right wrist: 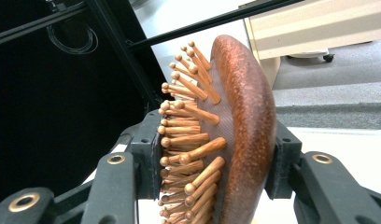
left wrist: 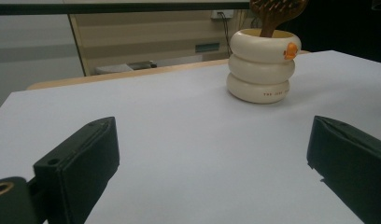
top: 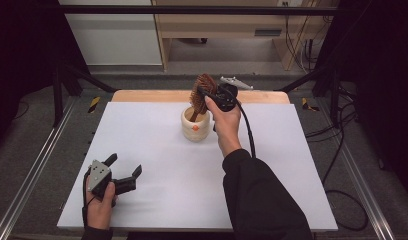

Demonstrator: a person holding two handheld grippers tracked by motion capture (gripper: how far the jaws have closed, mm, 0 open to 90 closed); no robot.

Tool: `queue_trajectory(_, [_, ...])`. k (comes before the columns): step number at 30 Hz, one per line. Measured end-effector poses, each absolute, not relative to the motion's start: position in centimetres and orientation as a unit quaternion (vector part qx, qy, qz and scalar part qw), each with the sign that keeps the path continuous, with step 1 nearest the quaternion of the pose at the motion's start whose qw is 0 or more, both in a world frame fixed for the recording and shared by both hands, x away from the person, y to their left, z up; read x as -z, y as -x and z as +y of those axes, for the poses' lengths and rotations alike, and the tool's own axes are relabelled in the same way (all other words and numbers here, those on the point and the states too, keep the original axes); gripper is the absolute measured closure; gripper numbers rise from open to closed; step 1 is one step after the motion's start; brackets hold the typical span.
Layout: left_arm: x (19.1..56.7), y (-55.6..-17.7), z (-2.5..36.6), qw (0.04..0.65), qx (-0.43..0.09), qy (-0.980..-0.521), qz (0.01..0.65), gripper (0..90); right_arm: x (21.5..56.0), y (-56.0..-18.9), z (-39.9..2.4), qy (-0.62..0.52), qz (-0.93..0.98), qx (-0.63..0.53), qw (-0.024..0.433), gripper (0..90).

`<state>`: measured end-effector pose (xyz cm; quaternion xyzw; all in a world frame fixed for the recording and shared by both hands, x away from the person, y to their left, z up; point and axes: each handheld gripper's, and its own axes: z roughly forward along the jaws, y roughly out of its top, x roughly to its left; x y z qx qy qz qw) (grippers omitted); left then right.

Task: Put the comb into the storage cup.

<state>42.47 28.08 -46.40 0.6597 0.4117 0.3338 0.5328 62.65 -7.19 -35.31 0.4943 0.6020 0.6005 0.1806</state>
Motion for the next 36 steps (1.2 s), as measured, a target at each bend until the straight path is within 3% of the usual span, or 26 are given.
queue_trajectory(36, [46.4, -42.5, 28.1, 0.532, -0.332, -0.661, 0.411, 2.4, 36.5, -62.9, -7.3, -0.504, 0.597, -0.601, 0.168, 49.8])
